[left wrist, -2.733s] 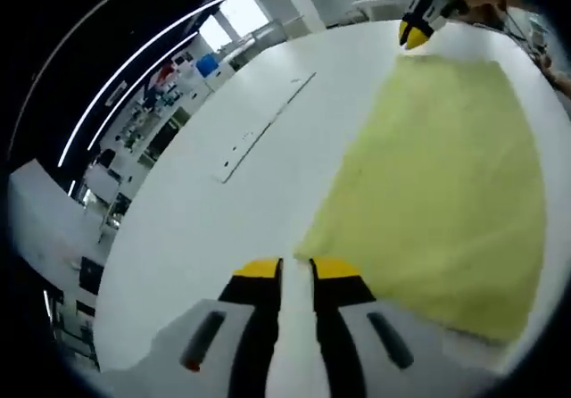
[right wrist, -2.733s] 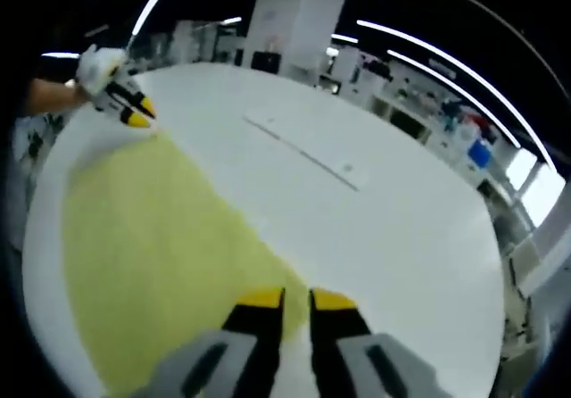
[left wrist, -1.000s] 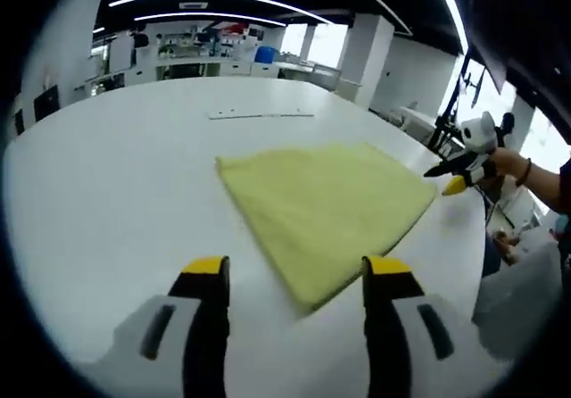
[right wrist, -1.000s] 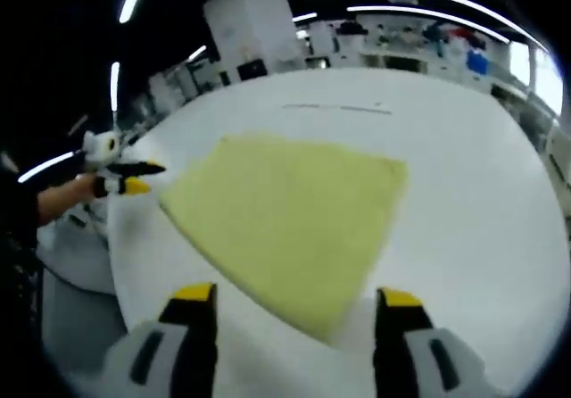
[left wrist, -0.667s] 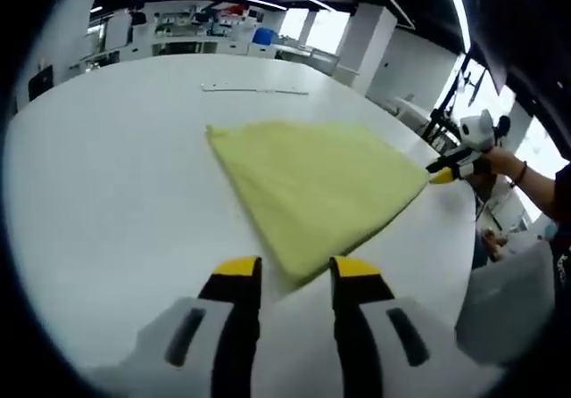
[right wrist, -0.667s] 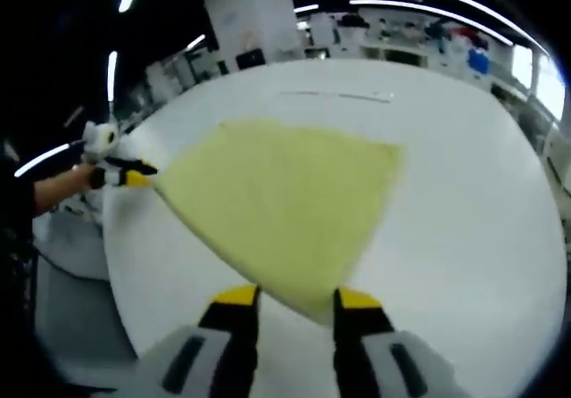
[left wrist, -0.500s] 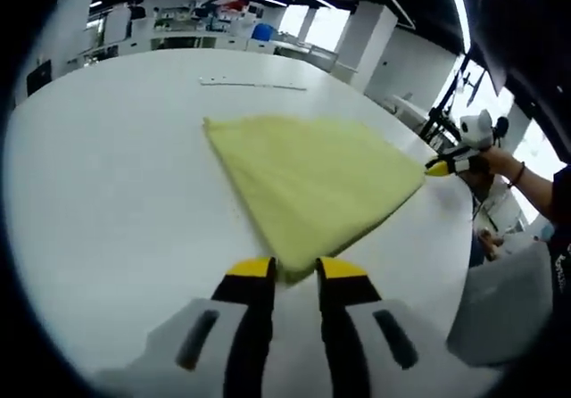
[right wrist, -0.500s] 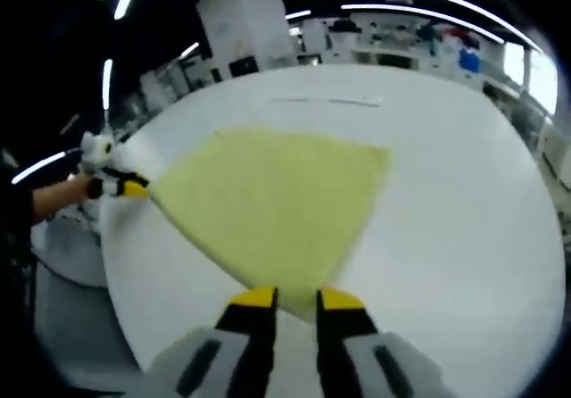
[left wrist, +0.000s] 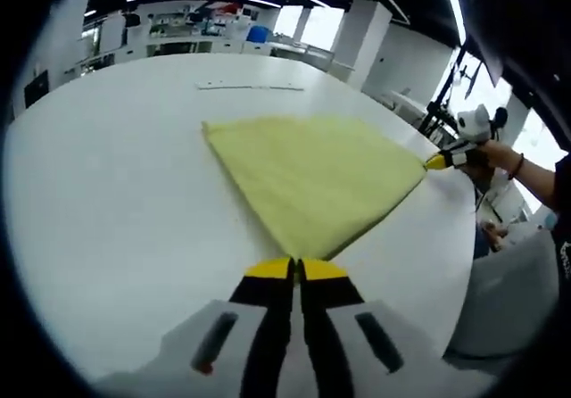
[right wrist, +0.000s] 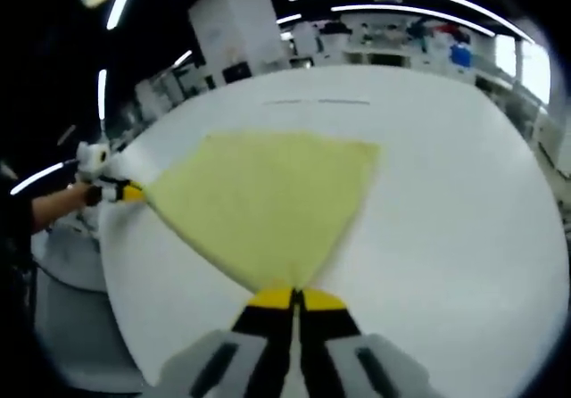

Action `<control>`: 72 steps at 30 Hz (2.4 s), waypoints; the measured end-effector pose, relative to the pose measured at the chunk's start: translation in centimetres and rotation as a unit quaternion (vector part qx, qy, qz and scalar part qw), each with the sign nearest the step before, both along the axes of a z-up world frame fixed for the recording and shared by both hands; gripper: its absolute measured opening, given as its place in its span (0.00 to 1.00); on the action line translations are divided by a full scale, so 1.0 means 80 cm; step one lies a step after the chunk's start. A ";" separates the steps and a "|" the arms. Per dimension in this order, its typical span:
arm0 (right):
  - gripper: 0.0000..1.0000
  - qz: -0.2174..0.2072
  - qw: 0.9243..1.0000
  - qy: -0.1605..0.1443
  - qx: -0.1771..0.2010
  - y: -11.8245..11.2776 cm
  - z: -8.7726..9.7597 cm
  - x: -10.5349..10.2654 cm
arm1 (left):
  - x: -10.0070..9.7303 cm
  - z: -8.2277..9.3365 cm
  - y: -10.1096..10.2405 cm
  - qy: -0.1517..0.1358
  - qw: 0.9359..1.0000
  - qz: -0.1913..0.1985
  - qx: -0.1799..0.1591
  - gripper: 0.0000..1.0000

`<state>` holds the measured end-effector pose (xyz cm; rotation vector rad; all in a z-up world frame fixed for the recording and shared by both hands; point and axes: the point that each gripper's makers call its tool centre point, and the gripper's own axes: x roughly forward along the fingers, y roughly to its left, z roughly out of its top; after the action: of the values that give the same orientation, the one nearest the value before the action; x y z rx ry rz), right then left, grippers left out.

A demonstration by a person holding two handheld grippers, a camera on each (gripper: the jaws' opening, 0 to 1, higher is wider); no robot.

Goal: Fold the garment on the visible template until the final outline fits inside the template.

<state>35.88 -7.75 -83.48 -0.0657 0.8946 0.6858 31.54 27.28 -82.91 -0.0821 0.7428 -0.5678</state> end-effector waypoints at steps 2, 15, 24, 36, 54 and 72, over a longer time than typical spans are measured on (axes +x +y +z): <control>0.00 0.000 1.000 0.002 0.001 -0.002 0.000 -0.003 | -0.001 0.000 0.001 -0.002 1.000 -0.004 0.004 0.00; 0.00 0.016 1.000 0.001 -0.002 -0.009 0.003 -0.023 | -0.018 0.005 -0.003 -0.010 1.000 -0.016 0.020 0.00; 0.00 0.022 1.000 -0.003 -0.007 -0.011 0.004 -0.036 | -0.030 0.006 -0.005 -0.015 0.999 -0.020 0.029 0.00; 0.00 0.016 1.000 -0.023 0.010 -0.003 0.008 -0.036 | -0.035 0.006 -0.007 -0.017 0.999 -0.017 0.026 0.02; 0.51 -0.014 0.998 -0.047 0.049 0.010 0.053 -0.031 | -0.034 0.038 0.004 -0.042 0.999 0.018 0.024 0.42; 0.99 0.046 0.991 -0.085 0.090 0.064 0.152 -0.072 | -0.054 0.124 -0.015 -0.102 0.994 0.019 0.025 0.95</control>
<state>30.15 -2.66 -71.31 -0.0040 0.6656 0.8314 27.20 26.08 -72.95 0.0072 0.5555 -0.5120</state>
